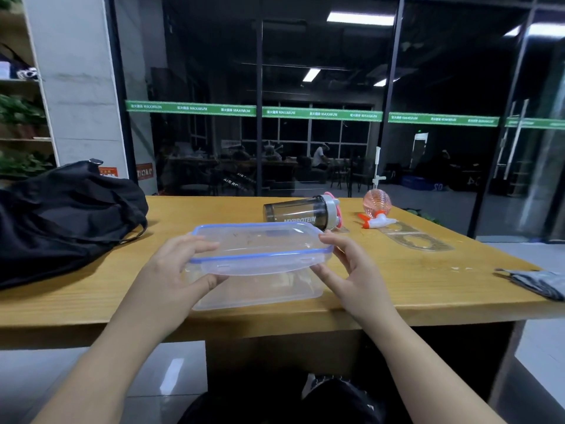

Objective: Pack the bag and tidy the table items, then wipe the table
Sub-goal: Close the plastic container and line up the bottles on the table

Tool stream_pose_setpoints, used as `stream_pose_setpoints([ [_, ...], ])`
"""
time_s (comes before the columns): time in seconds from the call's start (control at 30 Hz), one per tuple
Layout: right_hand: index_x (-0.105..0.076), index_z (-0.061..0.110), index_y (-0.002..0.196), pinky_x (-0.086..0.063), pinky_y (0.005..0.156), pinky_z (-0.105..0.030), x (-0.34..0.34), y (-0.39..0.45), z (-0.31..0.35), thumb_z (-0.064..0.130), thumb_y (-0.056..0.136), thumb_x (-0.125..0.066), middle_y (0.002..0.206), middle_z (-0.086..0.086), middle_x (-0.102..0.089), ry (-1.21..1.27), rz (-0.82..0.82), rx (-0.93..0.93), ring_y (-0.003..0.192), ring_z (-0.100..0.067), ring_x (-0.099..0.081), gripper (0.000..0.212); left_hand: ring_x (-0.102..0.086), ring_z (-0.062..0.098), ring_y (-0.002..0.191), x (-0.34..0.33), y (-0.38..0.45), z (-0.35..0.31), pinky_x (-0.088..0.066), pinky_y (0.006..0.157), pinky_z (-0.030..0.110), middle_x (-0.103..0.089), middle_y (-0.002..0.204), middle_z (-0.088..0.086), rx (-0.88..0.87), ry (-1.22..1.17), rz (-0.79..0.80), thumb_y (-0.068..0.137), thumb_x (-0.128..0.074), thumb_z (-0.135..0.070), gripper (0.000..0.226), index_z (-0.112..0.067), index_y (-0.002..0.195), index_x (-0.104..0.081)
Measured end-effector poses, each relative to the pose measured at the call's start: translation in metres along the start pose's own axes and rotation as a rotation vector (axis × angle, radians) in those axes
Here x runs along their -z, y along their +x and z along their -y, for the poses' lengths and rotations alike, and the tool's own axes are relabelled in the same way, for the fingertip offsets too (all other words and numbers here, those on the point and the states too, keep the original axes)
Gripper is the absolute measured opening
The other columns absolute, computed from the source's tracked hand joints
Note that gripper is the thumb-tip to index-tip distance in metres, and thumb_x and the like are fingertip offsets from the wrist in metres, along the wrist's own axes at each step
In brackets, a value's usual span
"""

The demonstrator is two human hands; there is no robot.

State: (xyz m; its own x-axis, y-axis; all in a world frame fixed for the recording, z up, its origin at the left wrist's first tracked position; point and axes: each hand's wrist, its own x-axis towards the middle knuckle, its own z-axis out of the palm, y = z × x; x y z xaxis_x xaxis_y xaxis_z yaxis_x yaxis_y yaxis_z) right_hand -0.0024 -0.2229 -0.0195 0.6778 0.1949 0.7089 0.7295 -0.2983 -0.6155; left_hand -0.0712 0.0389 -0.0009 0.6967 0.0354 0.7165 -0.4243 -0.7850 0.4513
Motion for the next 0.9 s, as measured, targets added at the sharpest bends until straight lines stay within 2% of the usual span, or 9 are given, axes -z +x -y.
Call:
stream_pose_setpoints([
  [0.17, -0.051, 0.041, 0.108, -0.039, 0.104, -0.019, -0.002, -0.002, 0.003, 0.040, 0.075, -0.064, 0.121, 0.022, -0.053, -0.014, -0.047, 0.041, 0.120, 0.006, -0.047, 0.035, -0.041, -0.017, 0.104, 0.002, 0.000, -0.003, -0.028, 0.083, 0.004, -0.043, 0.111, -0.031, -0.030, -0.002, -0.016, 0.075, -0.071, -0.030, 0.035, -0.053, 0.095, -0.054],
  [0.23, -0.051, 0.041, 0.109, -0.039, 0.104, -0.019, -0.003, -0.003, 0.003, 0.040, 0.076, -0.064, 0.122, 0.022, -0.053, -0.019, -0.057, 0.053, 0.121, 0.005, -0.047, 0.036, -0.039, -0.020, 0.103, 0.001, -0.002, -0.004, -0.027, 0.081, 0.001, -0.044, 0.111, -0.030, -0.035, 0.001, -0.029, 0.075, -0.070, -0.030, 0.034, -0.053, 0.095, -0.055],
  [0.37, -0.051, 0.040, 0.111, -0.040, 0.104, -0.020, -0.003, -0.005, 0.004, 0.038, 0.075, -0.065, 0.122, 0.022, -0.053, 0.010, -0.068, 0.061, 0.123, 0.002, -0.047, 0.038, -0.035, -0.028, 0.104, 0.000, -0.006, -0.003, -0.024, 0.081, -0.007, -0.054, 0.113, -0.018, -0.053, -0.011, -0.058, 0.070, -0.067, -0.037, 0.032, -0.051, 0.097, -0.056],
  [0.43, -0.051, 0.041, 0.109, -0.041, 0.103, -0.020, -0.003, -0.006, 0.002, 0.033, 0.077, -0.066, 0.121, 0.022, -0.054, -0.002, -0.078, 0.062, 0.122, 0.002, -0.048, 0.036, -0.038, -0.026, 0.105, 0.001, -0.008, -0.003, -0.023, 0.083, -0.007, -0.057, 0.111, -0.015, -0.071, -0.015, -0.071, 0.068, -0.065, -0.038, 0.032, -0.047, 0.098, -0.058],
  [0.53, -0.053, 0.041, 0.107, -0.043, 0.102, -0.021, -0.002, -0.007, -0.001, 0.017, 0.081, -0.068, 0.118, 0.022, -0.055, -0.013, -0.101, 0.064, 0.120, 0.002, -0.051, 0.039, -0.044, -0.014, 0.107, 0.000, -0.010, -0.002, -0.025, 0.088, -0.005, -0.061, 0.109, -0.010, -0.103, 0.001, -0.099, 0.068, -0.064, -0.035, 0.034, -0.035, 0.102, -0.062],
  [0.63, -0.054, 0.041, 0.106, -0.044, 0.100, -0.018, 0.001, -0.007, -0.001, 0.013, 0.081, -0.069, 0.116, 0.023, -0.056, -0.021, -0.084, 0.065, 0.118, 0.003, -0.052, 0.040, -0.045, -0.014, 0.109, -0.001, -0.012, 0.002, -0.027, 0.091, -0.002, -0.058, 0.108, -0.018, -0.120, -0.005, -0.109, 0.069, -0.062, -0.039, 0.037, -0.031, 0.105, -0.063],
  [0.73, -0.057, 0.038, 0.105, -0.045, 0.099, -0.020, 0.005, -0.006, -0.001, 0.012, 0.082, -0.070, 0.116, 0.020, -0.059, -0.009, -0.062, 0.052, 0.117, 0.002, -0.053, 0.037, -0.048, 0.000, 0.114, -0.004, -0.012, 0.005, -0.031, 0.095, 0.010, -0.051, 0.110, -0.033, -0.122, -0.011, -0.110, 0.070, -0.063, -0.044, 0.037, -0.041, 0.107, -0.058],
  [0.8, -0.058, 0.037, 0.104, -0.044, 0.100, -0.021, 0.007, -0.005, 0.000, 0.012, 0.083, -0.069, 0.117, 0.018, -0.059, -0.017, -0.039, 0.042, 0.117, 0.003, -0.053, 0.034, -0.044, -0.006, 0.115, -0.005, -0.013, 0.007, -0.030, 0.094, 0.009, -0.048, 0.110, -0.039, -0.114, -0.022, -0.101, 0.071, -0.066, -0.055, 0.035, -0.052, 0.104, -0.054],
  [0.9, -0.056, 0.035, 0.103, -0.040, 0.099, -0.015, 0.006, -0.006, 0.003, 0.020, 0.082, -0.069, 0.118, 0.018, -0.057, -0.066, 0.000, 0.028, 0.117, 0.006, -0.049, 0.028, -0.037, -0.012, 0.117, -0.006, -0.014, 0.009, -0.025, 0.094, 0.003, -0.046, 0.111, -0.036, -0.111, -0.048, -0.075, 0.068, -0.051, -0.075, 0.040, -0.059, 0.105, -0.049],
])
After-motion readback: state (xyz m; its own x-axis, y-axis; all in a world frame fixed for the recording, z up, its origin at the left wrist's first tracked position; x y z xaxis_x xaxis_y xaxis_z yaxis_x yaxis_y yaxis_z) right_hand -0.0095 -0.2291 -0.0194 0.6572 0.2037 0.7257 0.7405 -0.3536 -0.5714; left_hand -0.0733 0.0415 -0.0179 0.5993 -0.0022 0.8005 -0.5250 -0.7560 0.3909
